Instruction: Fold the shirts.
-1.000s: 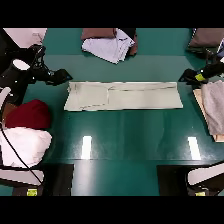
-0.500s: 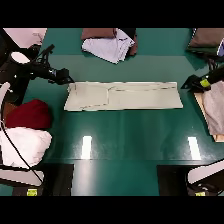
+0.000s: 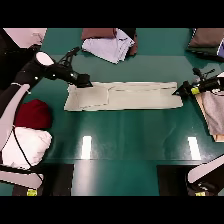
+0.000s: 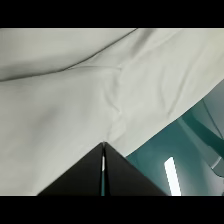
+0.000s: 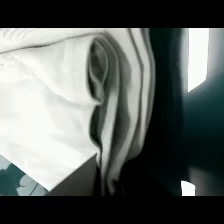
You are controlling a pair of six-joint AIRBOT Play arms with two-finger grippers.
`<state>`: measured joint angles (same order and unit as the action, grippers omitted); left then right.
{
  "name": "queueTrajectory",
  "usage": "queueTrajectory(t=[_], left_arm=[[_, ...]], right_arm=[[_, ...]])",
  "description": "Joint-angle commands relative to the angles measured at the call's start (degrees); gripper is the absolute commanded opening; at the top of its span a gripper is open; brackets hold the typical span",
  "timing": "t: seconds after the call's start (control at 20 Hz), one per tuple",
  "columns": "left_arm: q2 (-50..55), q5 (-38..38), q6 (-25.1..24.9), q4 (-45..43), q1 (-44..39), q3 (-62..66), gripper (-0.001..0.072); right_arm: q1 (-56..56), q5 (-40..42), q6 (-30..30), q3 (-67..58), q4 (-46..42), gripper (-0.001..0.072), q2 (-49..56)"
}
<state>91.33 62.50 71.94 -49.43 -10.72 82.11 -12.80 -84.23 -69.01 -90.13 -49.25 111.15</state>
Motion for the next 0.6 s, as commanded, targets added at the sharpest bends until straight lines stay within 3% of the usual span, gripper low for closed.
queueTrajectory(t=[0.0,0.05,0.25,0.55], left_arm=[[3.39,-2.95,1.60,-0.15,-5.18,1.99,0.0032],[5.31,-3.04,1.62,-0.09,-6.71,3.58,0.0032],[15.56,-3.10,3.69,-0.07,-12.94,14.03,0.0032],[29.18,-1.95,10.49,-0.28,-18.25,28.33,0.0032]], right_arm=[[1.66,0.07,2.29,0.13,2.03,0.0048,-0.33],[1.75,-0.42,2.27,0.11,2.80,0.0017,-1.51],[2.71,-1.88,-0.31,-1.01,4.61,0.0016,-9.97],[11.13,-9.53,-9.07,-18.95,4.72,0.0017,-13.73]])
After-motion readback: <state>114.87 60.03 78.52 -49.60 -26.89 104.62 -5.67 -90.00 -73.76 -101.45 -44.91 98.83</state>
